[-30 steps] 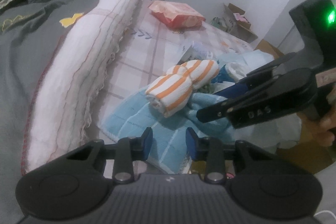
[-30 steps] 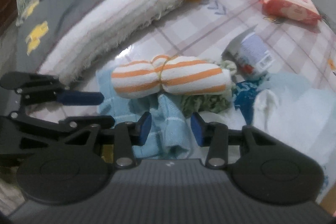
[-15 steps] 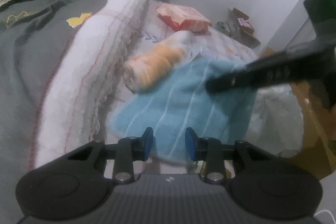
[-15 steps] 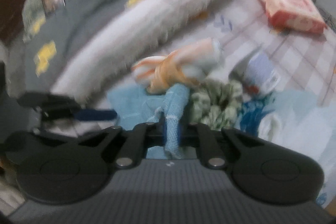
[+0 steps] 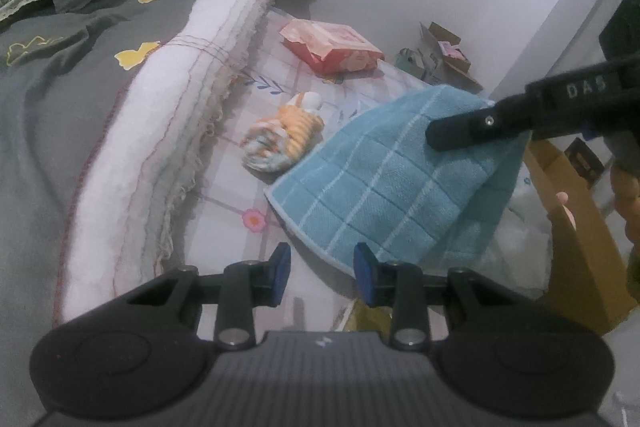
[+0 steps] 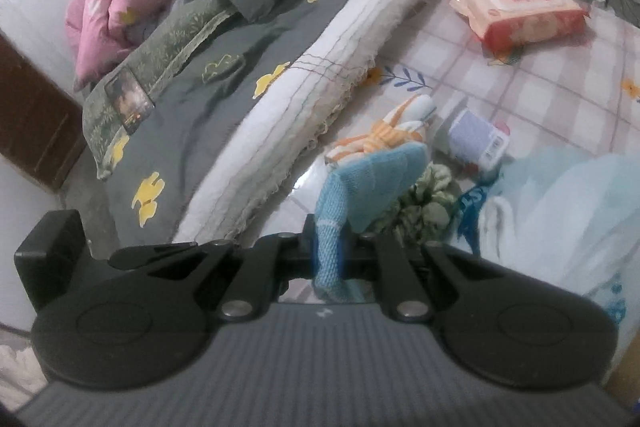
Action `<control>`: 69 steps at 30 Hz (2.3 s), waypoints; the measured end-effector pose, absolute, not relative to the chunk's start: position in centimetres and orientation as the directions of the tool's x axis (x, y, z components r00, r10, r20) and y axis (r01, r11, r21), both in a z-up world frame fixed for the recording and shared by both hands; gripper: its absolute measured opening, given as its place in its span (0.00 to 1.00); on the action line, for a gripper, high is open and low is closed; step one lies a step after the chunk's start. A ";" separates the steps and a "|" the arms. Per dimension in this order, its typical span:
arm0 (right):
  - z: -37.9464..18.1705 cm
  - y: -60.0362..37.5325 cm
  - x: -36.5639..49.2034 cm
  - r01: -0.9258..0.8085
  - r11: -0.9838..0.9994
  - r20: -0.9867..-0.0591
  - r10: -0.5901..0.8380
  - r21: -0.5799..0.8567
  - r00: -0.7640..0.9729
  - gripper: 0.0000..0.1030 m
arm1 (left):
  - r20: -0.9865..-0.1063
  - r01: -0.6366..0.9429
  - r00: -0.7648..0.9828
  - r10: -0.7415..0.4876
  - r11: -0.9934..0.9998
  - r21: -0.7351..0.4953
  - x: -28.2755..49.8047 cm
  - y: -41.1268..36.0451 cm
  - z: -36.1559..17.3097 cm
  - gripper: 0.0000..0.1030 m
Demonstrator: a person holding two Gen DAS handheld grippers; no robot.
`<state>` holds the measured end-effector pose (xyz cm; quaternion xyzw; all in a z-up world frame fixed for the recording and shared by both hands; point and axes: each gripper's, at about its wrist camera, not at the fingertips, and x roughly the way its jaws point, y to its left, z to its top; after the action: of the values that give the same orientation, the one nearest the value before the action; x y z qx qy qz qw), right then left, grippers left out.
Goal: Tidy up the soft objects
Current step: 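Lift the blue towel by its edge with the right gripper, then regrasp the blue towel deeper between the right gripper fingers and lift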
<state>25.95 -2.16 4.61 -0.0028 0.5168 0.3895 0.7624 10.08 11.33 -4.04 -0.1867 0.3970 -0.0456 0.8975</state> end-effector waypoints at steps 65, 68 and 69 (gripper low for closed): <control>-8.2 2.0 29.3 -0.258 0.637 -0.681 0.719 0.726 -0.140 0.57 | -0.688 -0.112 0.698 -0.199 0.919 -0.379 8.3 14.3 -1.2 0.33; -8.5 2.1 29.3 -0.223 0.631 -0.665 0.733 0.743 -0.140 0.60 | -0.706 -0.058 0.662 -0.252 0.922 -0.383 9.6 12.9 -2.1 0.36; -8.5 2.1 29.4 -0.218 0.629 -0.662 0.737 0.746 -0.138 0.61 | -0.719 -0.054 0.642 -0.267 0.920 -0.389 10.2 12.5 -2.8 0.36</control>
<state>29.39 2.06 -8.47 0.1995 0.6508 0.3816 0.6254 10.17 12.50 -2.75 -0.1912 0.4189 -0.0602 0.8857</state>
